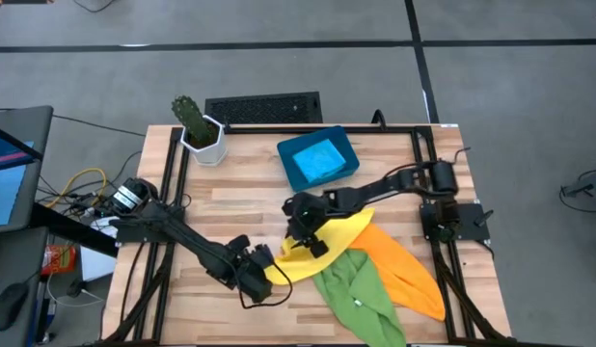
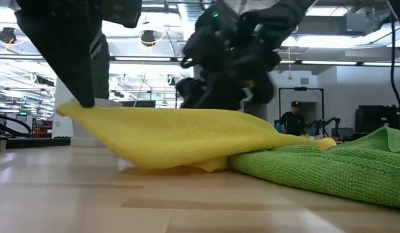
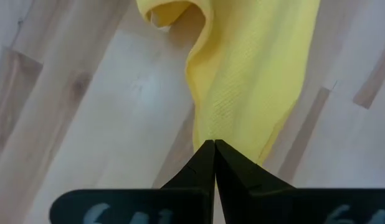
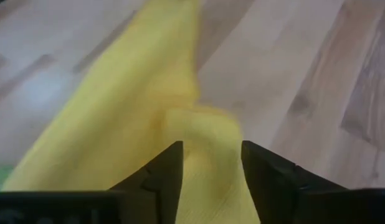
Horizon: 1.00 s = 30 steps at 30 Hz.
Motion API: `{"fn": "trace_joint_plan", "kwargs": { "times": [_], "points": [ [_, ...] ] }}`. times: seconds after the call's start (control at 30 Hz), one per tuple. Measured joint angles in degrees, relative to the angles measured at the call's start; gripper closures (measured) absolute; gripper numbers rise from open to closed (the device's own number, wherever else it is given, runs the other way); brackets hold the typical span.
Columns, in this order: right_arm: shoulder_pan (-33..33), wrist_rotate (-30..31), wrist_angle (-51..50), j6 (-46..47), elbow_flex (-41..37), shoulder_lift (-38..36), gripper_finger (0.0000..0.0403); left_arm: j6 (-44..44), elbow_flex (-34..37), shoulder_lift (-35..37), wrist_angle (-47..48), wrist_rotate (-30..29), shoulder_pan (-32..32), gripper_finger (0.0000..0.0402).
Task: Fold microfiber towels
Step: Fold the yellow microfiber cloth
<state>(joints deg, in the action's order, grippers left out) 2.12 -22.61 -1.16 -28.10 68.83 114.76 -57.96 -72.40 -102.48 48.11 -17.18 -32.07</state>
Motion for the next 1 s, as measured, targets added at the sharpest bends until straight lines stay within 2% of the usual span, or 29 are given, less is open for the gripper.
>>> {"fn": "trace_joint_plan", "kwargs": {
  "times": [0.17, 0.27, 0.37, 0.5, 0.57, 0.67, 0.8, 1.0],
  "points": [
    [-0.03, 0.00, -6.69, -0.66, 6.32, 5.27, 0.0192, -2.47, 0.00, 0.00, 0.00, 0.36, -0.61, 0.0402],
    [0.16, -0.17, -10.67, -2.35, 9.25, 5.77, 0.0207, -3.46, -0.02, 0.00, 0.04, 0.64, -0.83, 0.0402],
    [0.21, 0.11, -12.18, -2.67, 10.39, 5.39, 0.0261, -3.62, -0.03, 0.00, 0.04, 0.90, -0.88, 0.0402],
    [-0.96, 1.34, -12.23, -0.62, 10.94, 0.76, 0.0373, -3.61, -0.04, 0.00, 0.62, 2.39, -0.88, 0.0402],
    [-2.17, 2.15, -12.27, -0.02, 11.09, -1.89, 0.0385, -3.28, -0.03, 0.05, 1.40, 2.79, -0.86, 0.0402],
    [-4.23, 6.53, -13.46, 2.33, 11.01, -5.93, 0.0387, -3.17, -0.04, 1.01, 4.52, 2.71, -0.52, 0.0402],
    [-6.69, 13.23, -14.65, 4.69, 10.92, -14.30, 0.0393, -3.22, -0.17, 6.42, 13.81, -1.03, 0.77, 0.0401],
    [-8.33, 30.07, -14.85, 6.18, 10.99, -25.12, 0.0394, -5.48, -2.68, 19.88, 33.88, -12.52, 2.76, 0.0401]
  ]
}}
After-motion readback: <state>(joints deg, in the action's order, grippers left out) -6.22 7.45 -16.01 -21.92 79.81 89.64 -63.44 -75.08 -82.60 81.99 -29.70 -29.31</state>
